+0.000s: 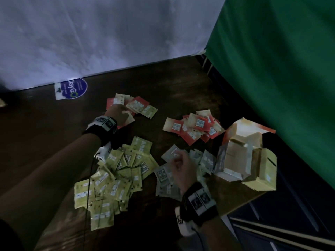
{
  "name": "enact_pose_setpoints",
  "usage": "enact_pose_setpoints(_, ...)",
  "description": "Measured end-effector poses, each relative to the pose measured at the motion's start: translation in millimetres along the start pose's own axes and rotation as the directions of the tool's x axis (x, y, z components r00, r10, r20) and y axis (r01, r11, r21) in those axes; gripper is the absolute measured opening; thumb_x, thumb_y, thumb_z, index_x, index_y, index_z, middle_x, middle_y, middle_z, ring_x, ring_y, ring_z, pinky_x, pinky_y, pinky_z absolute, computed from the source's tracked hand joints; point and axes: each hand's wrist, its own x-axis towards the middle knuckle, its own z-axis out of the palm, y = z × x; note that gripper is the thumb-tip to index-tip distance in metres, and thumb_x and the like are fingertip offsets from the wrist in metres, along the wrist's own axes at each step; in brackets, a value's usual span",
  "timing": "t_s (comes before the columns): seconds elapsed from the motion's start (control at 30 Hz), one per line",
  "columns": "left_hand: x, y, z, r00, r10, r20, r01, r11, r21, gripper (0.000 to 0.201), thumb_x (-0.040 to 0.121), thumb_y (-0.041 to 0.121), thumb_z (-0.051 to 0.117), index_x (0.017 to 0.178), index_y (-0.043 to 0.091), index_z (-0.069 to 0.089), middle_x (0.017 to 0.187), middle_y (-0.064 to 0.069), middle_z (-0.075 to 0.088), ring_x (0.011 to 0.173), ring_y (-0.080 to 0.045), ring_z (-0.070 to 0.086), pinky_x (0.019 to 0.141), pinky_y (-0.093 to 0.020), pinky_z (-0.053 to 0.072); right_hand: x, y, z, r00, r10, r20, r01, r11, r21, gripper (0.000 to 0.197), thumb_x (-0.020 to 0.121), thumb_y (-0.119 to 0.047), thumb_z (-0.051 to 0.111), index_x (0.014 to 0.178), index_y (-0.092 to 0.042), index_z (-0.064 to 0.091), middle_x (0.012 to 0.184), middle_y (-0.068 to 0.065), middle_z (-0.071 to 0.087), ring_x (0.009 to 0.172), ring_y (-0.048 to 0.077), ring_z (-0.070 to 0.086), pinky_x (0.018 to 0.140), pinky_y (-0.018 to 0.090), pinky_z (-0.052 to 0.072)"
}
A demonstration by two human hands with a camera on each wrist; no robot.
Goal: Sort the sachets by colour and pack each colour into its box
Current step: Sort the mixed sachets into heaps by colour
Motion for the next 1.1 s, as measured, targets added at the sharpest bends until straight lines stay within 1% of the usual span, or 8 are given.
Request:
enact_pose_setpoints(0.3, 44.7, 10.0, 1.8, 0.999, -0.011, -0.039, 0.012, 0.999, 0.037, 0.035, 0.092, 0.021, 0.054, 0.123, 0.007, 0.057, 0.129, -0.016, 0.056, 0.116, -0.031, 0.053, 0.094, -0.035, 0.042, 175.3, -65.9, 55.1, 0.972, 0.028, 0.233, 0.032, 0.968, -0.25, 0.037, 0.091, -0.016, 0.057, 0.124, -0.005, 0.047, 0.11, 0.01, 0.056, 0.11, 0.029, 0.056, 0.081, 0.033, 0.045)
enact_pose_setpoints(0.47, 75.4, 23.4, 17.7, 1.0, -0.01, 0.016, 0.011, 0.999, -0.031, 0.066, 0.082, 0.032, 0.069, 0.136, 0.008, 0.042, 0.137, -0.016, 0.046, 0.124, -0.031, 0.046, 0.1, -0.039, 0.042, 231.5, -68.8, 80.0, 0.976, 0.053, 0.212, 0.047, 0.896, -0.441, 0.042, 0.091, -0.008, 0.055, 0.132, -0.006, 0.044, 0.139, 0.013, 0.043, 0.128, 0.032, 0.041, 0.103, 0.045, 0.04)
enact_pose_setpoints(0.67, 95.7, 22.7, 17.7, 0.994, -0.063, 0.085, 0.062, 0.998, 0.017, 0.052, 0.078, 0.033, 0.074, 0.118, 0.006, 0.052, 0.116, -0.013, 0.061, 0.107, -0.03, 0.058, 0.083, -0.036, 0.047, 253.4, -65.5, 92.3, 0.969, 0.138, 0.205, -0.002, 0.835, -0.551, 0.048, 0.087, -0.027, 0.063, 0.128, -0.009, 0.046, 0.134, 0.014, 0.044, 0.128, 0.034, 0.038, 0.102, 0.05, 0.038)
enact_pose_setpoints(0.8, 101.7, 3.1, -13.0, 0.997, -0.071, 0.0, 0.069, 0.973, -0.222, 0.032, 0.085, 0.025, 0.067, 0.111, 0.007, 0.066, 0.109, -0.011, 0.067, 0.1, -0.028, 0.063, 0.082, -0.034, 0.049, 253.9, -72.5, 75.1, 0.955, 0.157, 0.253, -0.013, 0.871, -0.491, 0.029, 0.094, -0.022, 0.053, 0.111, 0.001, 0.06, 0.115, 0.019, 0.062, 0.107, 0.035, 0.059, 0.082, 0.039, 0.051)
enact_pose_setpoints(0.87, 103.2, -14.7, -31.1, 0.993, -0.106, -0.055, 0.087, 0.956, -0.282, 0.032, 0.082, 0.023, 0.071, 0.11, 0.008, 0.067, 0.105, -0.009, 0.067, 0.098, -0.027, 0.064, 0.076, -0.03, 0.046, 238.9, -82.9, 65.0, 0.943, 0.113, 0.314, 0.053, 0.878, -0.475, 0.029, 0.096, -0.018, 0.048, 0.118, -0.001, 0.057, 0.12, 0.018, 0.06, 0.11, 0.033, 0.057, 0.088, 0.038, 0.049)
enact_pose_setpoints(0.93, 104.8, -30.1, -43.3, 0.992, -0.111, -0.055, 0.097, 0.972, -0.213, 0.038, 0.079, 0.024, 0.073, 0.113, 0.009, 0.066, 0.11, -0.01, 0.067, 0.102, -0.027, 0.063, 0.076, -0.028, 0.044, 207.8, -93.8, 57.4, 0.873, 0.088, 0.48, 0.131, 0.905, -0.405, 0.026, 0.095, -0.015, 0.049, 0.118, -0.004, 0.058, 0.117, 0.013, 0.061, 0.109, 0.029, 0.058, 0.09, 0.037, 0.049)
enact_pose_setpoints(1.03, 104.6, -39.5, -45.3, 0.99, -0.114, 0.08, 0.117, 0.992, -0.043, 0.053, 0.076, 0.025, 0.077, 0.123, 0.008, 0.06, 0.125, -0.013, 0.061, 0.114, -0.029, 0.058, 0.091, -0.033, 0.044, 165.1, -97.4, 62.5, 0.696, 0.118, 0.708, 0.211, 0.91, -0.358, 0.02, 0.089, -0.018, 0.06, 0.103, -0.004, 0.062, 0.095, 0.008, 0.063, 0.094, 0.023, 0.061, 0.071, 0.029, 0.047)
enact_pose_setpoints(1.1, 102.0, -38.8, -41.0, 0.968, -0.156, 0.196, 0.156, 0.988, 0.016, 0.066, 0.071, 0.028, 0.081, 0.128, 0.009, 0.054, 0.129, -0.012, 0.058, 0.118, -0.03, 0.054, 0.096, -0.036, 0.044, 158.1, -95.2, 71.4, 0.649, 0.149, 0.746, 0.198, 0.914, -0.355, 0.036, 0.085, -0.025, 0.067, 0.115, -0.008, 0.061, 0.107, 0.006, 0.064, 0.101, 0.02, 0.061, 0.077, 0.027, 0.048)
